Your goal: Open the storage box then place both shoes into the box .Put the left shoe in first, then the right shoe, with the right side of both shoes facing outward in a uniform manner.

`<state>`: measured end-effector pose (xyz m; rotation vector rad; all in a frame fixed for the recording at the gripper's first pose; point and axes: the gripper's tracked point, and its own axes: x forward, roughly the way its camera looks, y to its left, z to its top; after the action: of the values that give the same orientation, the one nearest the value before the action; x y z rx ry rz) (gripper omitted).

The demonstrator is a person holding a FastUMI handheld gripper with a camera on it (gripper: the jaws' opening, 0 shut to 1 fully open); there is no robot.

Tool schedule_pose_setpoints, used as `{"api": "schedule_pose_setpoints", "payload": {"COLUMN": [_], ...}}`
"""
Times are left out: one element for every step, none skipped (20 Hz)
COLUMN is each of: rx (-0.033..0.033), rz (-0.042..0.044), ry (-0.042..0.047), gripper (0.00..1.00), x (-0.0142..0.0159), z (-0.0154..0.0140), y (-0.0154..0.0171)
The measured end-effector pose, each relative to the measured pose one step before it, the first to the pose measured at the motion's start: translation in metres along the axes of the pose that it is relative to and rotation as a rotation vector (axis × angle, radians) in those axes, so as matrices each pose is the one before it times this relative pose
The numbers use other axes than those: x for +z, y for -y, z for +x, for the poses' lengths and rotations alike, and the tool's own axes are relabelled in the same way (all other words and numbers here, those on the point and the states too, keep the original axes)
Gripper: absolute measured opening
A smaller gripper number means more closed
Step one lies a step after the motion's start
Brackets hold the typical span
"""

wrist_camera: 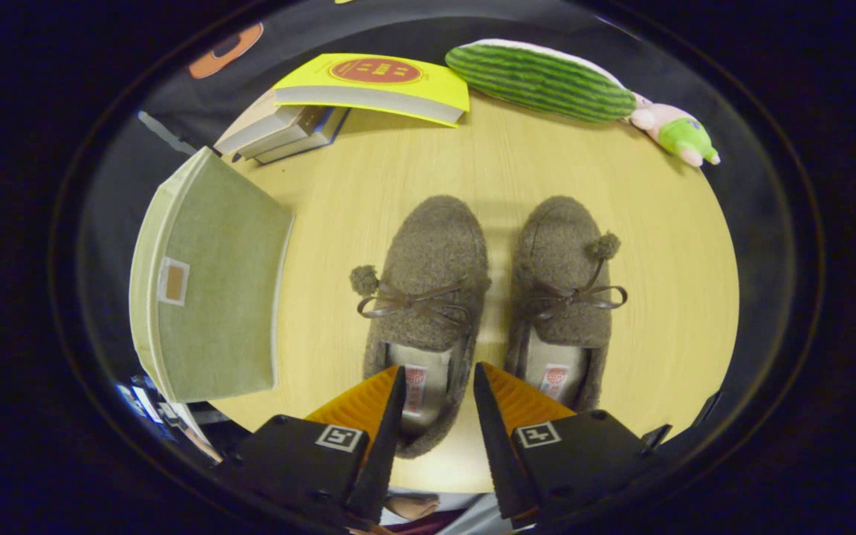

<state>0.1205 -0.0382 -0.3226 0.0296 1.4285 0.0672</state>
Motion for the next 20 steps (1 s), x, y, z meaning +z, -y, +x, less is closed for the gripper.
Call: {"api": "schedule_pose_setpoints", "payload": {"rx": [-0.01519,-0.02106,-0.02850,-0.01148,0.01254,0.01131,0.01686,0.01680,0.01154,0.00620,0.01094,0.01256,0.00493,0.00138,-0.00130,0.00767,0.01045,0.00969,0.00632,0.00236], "rz": [0.00816,0.00325,-0.00137,0.00810,0.01845,0.01510,0.01546,0.01252,-0.00874,-0.00530,-0.00562,0.00109,-0.00049,-0.00141,0.00077,-0.00121,-0.00352,0.00085,0.00680,0.00605], "ry": [0.00388,-0.00111,-0.00663,-0.01793,-0.01177,-0.01201,0.00396,0.00501,0.00548,0.01222,0.01656,0.00900,0.00213,-0.00192,-0.00311,0.00305,0.00558,0.00866,0.00729,0.00300], "gripper": [0.52,0.43,0.36,0.21,0.15,0.13,0.11,0.09,0.08,0.06,0.06,0.07,0.06,0.06,0.06,0.07,0.07,0.06,0.06,0.06], "x": [0.00252,0.00040,-0.00016,-0.00156,0.00059,-0.00150,0.00261,0.00022,-0.00037,0.00086,0.00182,-0.00060,-0.00192,-0.00195,-0.00265,-0.00192,-0.00171,-0.00020,0.00045,0.00020], "z": [0.00582,0.00571,0.00580,0.00695,0.00901,0.00291,-0.00156,-0.00274,-0.00232,-0.00280,-0.00205,-0.00363,-0.00420,-0.00455,-0.00551,-0.00611,-0.00572,-0.00645,-0.00604,-0.00578], "y": [0.00268,0.00422,0.00588,0.00266,-0.00236,0.00059,0.00003,-0.00071,-0.00023,0.00119,-0.00158,-0.00302,-0.00141,-0.00135,-0.00155,-0.00352,-0.00363,-0.00361,-0.00307,-0.00349]}}
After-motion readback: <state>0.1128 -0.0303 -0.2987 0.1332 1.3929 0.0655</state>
